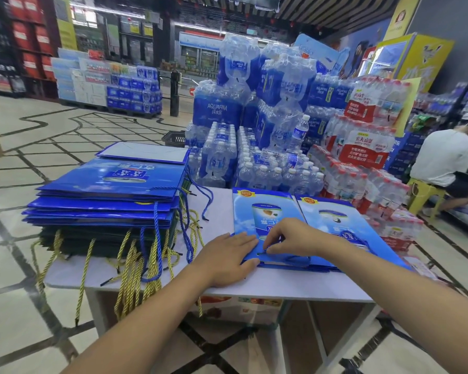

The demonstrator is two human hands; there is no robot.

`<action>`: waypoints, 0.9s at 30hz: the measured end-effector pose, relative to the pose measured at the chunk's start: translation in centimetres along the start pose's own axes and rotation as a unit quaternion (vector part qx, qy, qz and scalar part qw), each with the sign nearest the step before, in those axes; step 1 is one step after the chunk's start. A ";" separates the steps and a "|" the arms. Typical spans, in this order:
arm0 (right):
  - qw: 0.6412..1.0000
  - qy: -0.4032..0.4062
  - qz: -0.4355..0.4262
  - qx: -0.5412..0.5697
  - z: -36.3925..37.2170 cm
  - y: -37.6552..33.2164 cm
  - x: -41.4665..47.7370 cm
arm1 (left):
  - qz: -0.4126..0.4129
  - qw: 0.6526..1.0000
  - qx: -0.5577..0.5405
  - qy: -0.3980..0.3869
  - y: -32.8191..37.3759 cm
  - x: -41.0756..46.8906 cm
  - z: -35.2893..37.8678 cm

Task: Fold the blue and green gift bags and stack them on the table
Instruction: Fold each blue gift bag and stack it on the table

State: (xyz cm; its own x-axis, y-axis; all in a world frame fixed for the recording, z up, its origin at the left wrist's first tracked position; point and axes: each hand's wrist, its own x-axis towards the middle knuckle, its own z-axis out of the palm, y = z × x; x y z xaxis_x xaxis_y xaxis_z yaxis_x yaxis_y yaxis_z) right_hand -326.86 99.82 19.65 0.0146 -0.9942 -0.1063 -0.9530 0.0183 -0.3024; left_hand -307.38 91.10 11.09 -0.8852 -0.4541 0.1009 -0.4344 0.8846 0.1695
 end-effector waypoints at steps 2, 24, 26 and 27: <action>1.000 0.004 -0.011 -0.006 0.1 -0.3 0.1 | 0.003 1.000 0.000 0.002 -0.1 0.0 0.2; 0.975 -0.045 -0.094 -0.199 -0.7 -2.9 1.7 | 0.022 0.999 -0.024 0.039 -0.4 0.2 0.6; 0.990 -0.040 -0.058 -0.121 -0.9 -2.4 1.9 | 0.021 0.999 -0.022 0.035 -0.3 0.2 0.5; 0.994 -0.037 -0.046 -0.093 -0.9 -2.2 1.9 | 0.019 0.999 -0.020 0.031 -0.3 0.1 0.5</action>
State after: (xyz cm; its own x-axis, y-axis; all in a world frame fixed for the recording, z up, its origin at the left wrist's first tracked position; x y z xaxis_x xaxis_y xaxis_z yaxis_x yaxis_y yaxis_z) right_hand -324.97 97.79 21.02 0.1203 -0.9800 -0.1586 -0.9860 -0.0993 -0.1343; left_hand -307.46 90.84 10.54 -0.8888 -0.4266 0.1676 -0.3921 0.8970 0.2039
